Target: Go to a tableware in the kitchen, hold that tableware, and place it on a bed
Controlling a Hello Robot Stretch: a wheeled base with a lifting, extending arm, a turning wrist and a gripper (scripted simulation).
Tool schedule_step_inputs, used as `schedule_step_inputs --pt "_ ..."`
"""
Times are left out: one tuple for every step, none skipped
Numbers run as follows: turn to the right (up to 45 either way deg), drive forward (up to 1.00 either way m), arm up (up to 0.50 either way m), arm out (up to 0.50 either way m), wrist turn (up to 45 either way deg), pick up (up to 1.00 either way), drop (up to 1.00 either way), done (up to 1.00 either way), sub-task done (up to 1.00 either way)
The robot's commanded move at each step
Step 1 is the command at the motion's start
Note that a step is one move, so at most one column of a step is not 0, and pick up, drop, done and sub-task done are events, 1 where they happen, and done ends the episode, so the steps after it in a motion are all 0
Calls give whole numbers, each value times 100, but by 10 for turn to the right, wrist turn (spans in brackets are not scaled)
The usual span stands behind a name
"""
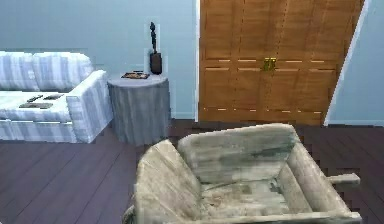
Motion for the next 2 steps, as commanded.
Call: schedule_step_inputs --pt "-450 0 0 0 0 0 0 0 0" --pt "-120 0 0 0 0 0 0 0 0"
